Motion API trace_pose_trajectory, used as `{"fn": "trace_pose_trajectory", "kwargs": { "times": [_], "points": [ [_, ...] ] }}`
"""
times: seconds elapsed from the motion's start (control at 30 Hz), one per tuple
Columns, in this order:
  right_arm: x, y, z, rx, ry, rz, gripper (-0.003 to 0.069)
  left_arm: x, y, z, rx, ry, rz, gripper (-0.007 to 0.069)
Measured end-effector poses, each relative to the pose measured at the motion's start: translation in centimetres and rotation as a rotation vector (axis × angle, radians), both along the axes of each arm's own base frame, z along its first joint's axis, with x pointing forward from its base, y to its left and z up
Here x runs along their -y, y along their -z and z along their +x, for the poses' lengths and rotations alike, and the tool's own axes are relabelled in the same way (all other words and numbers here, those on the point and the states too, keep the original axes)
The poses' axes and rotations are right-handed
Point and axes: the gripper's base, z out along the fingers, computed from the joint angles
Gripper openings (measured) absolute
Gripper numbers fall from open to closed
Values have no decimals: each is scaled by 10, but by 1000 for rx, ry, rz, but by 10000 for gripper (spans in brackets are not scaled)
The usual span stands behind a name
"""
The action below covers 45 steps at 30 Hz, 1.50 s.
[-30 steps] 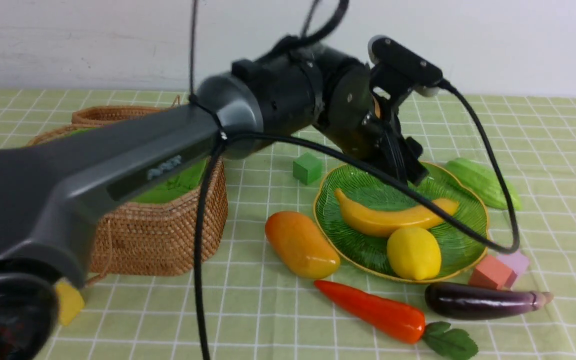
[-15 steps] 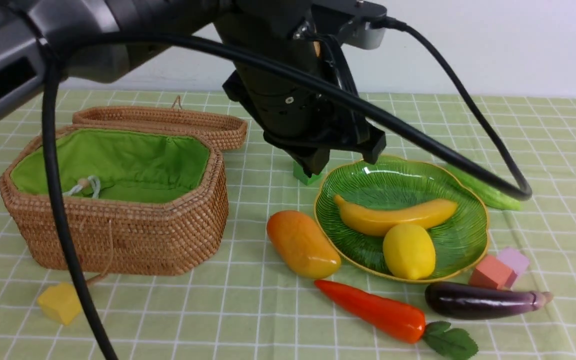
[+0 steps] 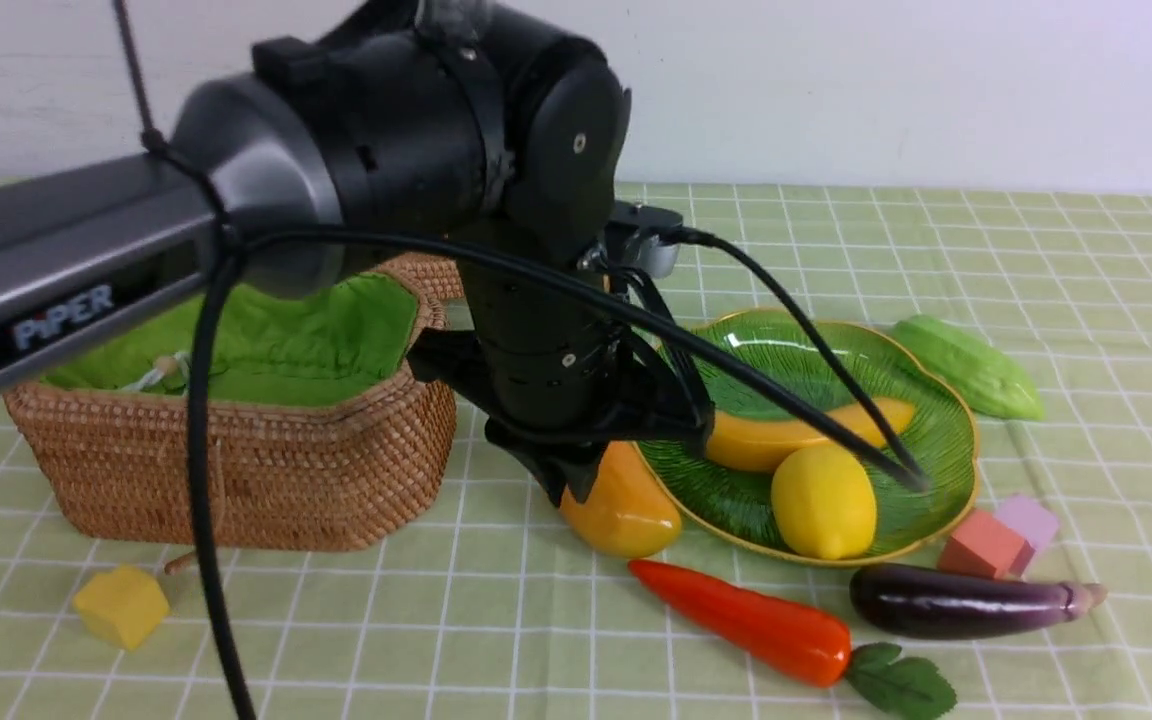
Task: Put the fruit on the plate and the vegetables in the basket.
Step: Grab the mango with your left arm and place it on the right plate
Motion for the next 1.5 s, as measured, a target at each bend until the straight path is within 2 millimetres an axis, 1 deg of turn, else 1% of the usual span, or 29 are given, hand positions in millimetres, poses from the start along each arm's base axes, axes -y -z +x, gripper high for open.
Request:
{"fn": "trace_pose_trajectory", "kwargs": {
  "times": [0.1,0.13,0.17,0.23,0.27,0.3,0.33,0.37,0.5,0.87,1.0,1.17,1.33,1.5],
  "points": [
    [0,0,0,3,1,1,237,1,19,15,-27,-57,-39,263],
    [0,0,0,3,1,1,237,2,25,20,-32,-76,-51,316],
    [0,0,0,3,0,1,237,3,32,25,-36,-99,-62,388],
    [0,0,0,3,0,1,237,3,39,30,-33,-132,-76,451],
    [0,0,0,3,0,2,237,5,44,33,-30,-161,-85,506],
    [0,0,0,3,0,2,237,5,47,35,-27,-174,-86,526],
    [0,0,0,3,-1,4,237,6,50,37,-27,-204,-91,562],
    [0,0,0,4,-2,5,237,7,53,39,-24,-219,-92,577],
    [-1,-1,0,3,-9,18,237,7,62,44,-6,-270,-84,597],
    [-5,-1,-1,14,-59,7,238,11,59,51,59,-292,-149,595],
    [-6,-2,-2,20,-83,0,238,13,65,54,59,-318,-157,595],
    [-8,-2,-3,21,-104,-1,236,14,79,57,39,-327,-132,595],
    [-8,-1,-3,20,-106,-3,236,14,83,58,41,-323,-117,593],
    [-8,-1,-3,21,-110,-10,236,9,87,59,57,-302,-47,593]
  ]
}}
